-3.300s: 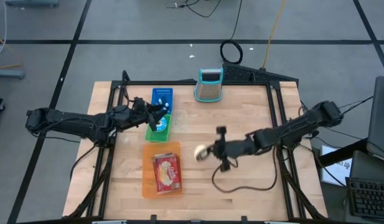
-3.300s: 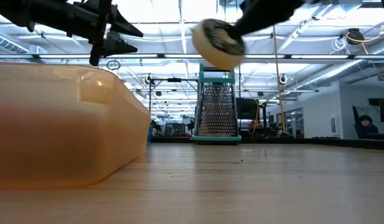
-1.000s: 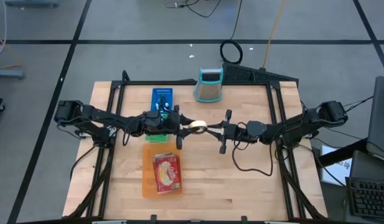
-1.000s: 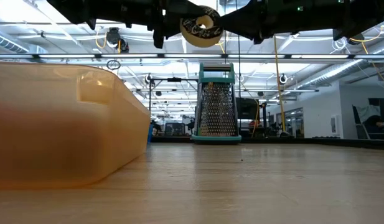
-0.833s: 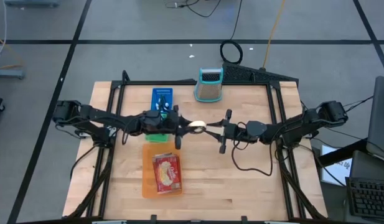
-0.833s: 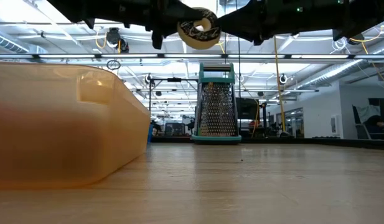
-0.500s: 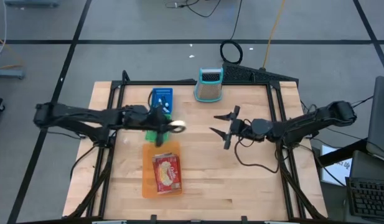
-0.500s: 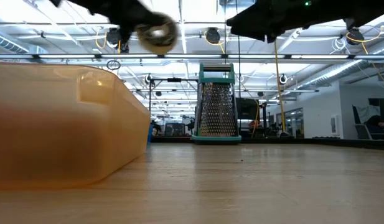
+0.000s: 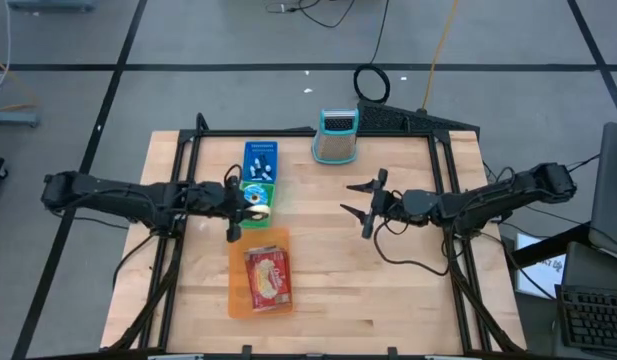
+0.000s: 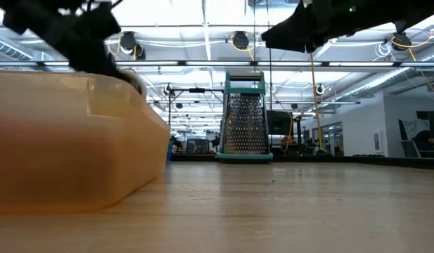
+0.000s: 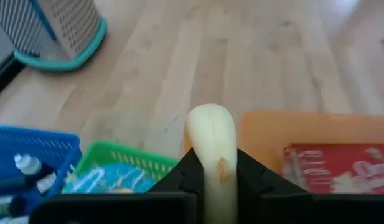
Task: Pick & Place Food Item
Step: Put the black donut into the green bin
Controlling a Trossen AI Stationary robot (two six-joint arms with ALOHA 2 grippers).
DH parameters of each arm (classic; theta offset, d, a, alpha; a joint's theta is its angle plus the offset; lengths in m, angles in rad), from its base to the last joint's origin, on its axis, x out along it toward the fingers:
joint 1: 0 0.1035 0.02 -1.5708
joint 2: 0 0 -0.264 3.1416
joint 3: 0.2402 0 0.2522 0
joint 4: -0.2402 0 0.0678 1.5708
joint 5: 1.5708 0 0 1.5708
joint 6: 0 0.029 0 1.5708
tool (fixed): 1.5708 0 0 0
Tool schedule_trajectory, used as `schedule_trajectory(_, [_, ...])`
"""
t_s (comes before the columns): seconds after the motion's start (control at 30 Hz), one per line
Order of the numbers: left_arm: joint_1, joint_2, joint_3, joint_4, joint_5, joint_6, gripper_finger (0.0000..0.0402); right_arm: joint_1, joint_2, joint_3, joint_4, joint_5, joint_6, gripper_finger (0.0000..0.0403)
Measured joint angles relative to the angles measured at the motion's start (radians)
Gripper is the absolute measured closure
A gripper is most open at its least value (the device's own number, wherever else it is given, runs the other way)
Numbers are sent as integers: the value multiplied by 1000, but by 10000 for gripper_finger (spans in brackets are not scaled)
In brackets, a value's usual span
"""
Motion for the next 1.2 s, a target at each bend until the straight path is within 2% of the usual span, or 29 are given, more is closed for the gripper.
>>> schedule_trajectory(0.17, [43, 0, -122, 107, -7, -27, 350, -4, 0, 0, 3, -1, 1, 174])
schedule_trajectory(0.33, [73, 0, -166, 135, 36, -35, 362, -4, 0, 0, 1, -1, 2, 177])
schedule_trajectory(0.67, [92, 1, -172, 126, 38, -18, 356, -4, 0, 0, -4, -2, 8, 181])
schedule_trajectory(0.9, [92, 1, -172, 29, 54, 52, 364, -4, 0, 0, -8, -2, 24, 180])
schedule_trajectory(1.2, [90, 1, -173, 12, 54, 22, 349, -4, 0, 0, -8, -2, 24, 179])
